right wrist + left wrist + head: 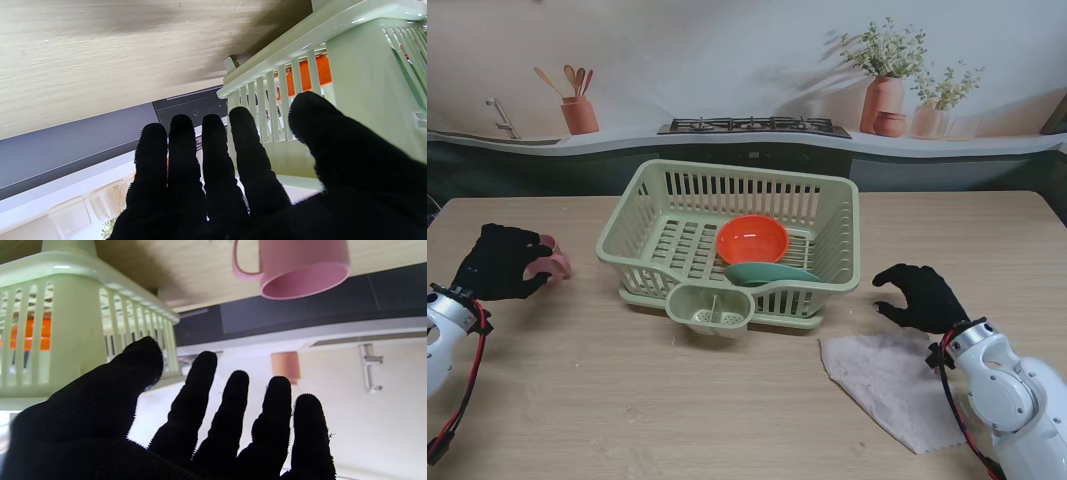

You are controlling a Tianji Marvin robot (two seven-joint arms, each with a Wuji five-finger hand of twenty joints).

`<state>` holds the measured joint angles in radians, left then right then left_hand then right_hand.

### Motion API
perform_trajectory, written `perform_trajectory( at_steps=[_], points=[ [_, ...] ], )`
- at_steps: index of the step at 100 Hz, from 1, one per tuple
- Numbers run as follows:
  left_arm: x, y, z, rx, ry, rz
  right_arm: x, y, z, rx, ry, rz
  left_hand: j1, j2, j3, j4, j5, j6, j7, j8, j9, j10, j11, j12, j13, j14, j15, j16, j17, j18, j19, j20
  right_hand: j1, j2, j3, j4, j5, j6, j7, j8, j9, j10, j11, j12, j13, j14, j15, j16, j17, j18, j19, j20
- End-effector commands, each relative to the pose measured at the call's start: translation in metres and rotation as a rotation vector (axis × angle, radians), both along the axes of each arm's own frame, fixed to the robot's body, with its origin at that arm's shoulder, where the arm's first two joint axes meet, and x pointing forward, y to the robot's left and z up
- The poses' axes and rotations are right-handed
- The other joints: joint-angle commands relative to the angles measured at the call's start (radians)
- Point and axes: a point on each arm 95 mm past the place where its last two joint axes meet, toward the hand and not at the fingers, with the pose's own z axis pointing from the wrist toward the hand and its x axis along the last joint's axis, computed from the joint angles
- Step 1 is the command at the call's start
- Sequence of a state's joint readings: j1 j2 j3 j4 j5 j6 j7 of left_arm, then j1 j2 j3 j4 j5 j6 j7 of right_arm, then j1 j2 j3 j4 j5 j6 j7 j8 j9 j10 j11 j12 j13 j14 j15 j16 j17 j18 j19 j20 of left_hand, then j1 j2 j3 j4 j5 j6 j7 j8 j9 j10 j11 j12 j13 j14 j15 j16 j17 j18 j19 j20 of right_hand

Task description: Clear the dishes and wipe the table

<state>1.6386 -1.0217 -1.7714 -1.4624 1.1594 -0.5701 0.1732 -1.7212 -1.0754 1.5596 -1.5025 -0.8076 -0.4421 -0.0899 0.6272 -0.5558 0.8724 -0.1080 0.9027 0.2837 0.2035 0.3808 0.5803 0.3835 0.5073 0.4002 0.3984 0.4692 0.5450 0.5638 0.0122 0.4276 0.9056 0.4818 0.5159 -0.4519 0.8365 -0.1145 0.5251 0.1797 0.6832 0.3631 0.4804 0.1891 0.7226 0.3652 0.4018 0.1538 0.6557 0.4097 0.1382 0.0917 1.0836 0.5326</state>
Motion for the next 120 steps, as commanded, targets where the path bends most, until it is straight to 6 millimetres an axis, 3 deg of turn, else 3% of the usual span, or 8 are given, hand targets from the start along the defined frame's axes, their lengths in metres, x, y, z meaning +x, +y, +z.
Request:
perform_trajectory(
  at_steps=[1,30,76,120],
  points=[
    [-0.004,0.005,-0.008,0.006,0.026,0.022,-0.002,0.002,-0.001,-0.008,0.013,0.013,-0.027,-0.026,0.039,-0.01,-0.044,0.02,-0.022,-0.012,-0.038,-0.023,-0.012,-0.025,-0.045,-0.018,-0.022,-0.018,-0.031,-0.015,-0.042,-0.03,0.012,0.012,0.012,0.043,0.009,0.0,0.007,-0.003,0.008,-0.01,0.01,0.005,-0.014,-0.013,0.008,0.003,-0.014,-0.033,-0.002,0.016],
    [-0.009,0.013,-0.022,0.018,0.042,0.081,-0.002,0.003,-0.001,-0.01,0.017,0.014,-0.068,-0.017,0.023,-0.021,-0.089,0.01,-0.042,-0.034,-0.092,-0.047,-0.024,-0.033,-0.081,-0.057,-0.082,-0.03,-0.083,0.019,-0.173,-0.102,0.012,0.011,0.013,0.043,0.009,0.001,0.007,-0.003,0.009,-0.01,0.01,0.005,-0.013,-0.013,0.007,0.002,-0.014,-0.033,-0.002,0.016],
    [0.002,0.013,-0.037,-0.023,0.059,0.112,-0.002,0.007,-0.002,-0.015,0.026,0.018,-0.064,-0.029,0.027,-0.021,-0.117,0.019,-0.055,-0.045,-0.128,-0.047,-0.014,-0.028,-0.077,-0.063,-0.073,-0.006,-0.087,0.027,-0.204,-0.098,0.011,0.01,0.014,0.043,0.009,0.0,0.008,-0.002,0.01,-0.011,0.01,0.006,-0.012,-0.014,0.007,0.002,-0.015,-0.033,-0.003,0.017],
    [0.013,0.016,-0.046,-0.017,0.077,0.129,-0.002,0.009,-0.003,-0.017,0.032,0.019,-0.071,-0.031,0.028,-0.024,-0.16,0.009,-0.088,-0.087,-0.178,-0.073,-0.04,-0.042,-0.128,-0.114,-0.145,-0.038,-0.102,0.014,-0.271,-0.087,0.011,0.009,0.015,0.043,0.009,-0.002,0.008,-0.002,0.01,-0.011,0.01,0.006,-0.013,-0.015,0.006,0.002,-0.016,-0.032,-0.004,0.017]
  ],
)
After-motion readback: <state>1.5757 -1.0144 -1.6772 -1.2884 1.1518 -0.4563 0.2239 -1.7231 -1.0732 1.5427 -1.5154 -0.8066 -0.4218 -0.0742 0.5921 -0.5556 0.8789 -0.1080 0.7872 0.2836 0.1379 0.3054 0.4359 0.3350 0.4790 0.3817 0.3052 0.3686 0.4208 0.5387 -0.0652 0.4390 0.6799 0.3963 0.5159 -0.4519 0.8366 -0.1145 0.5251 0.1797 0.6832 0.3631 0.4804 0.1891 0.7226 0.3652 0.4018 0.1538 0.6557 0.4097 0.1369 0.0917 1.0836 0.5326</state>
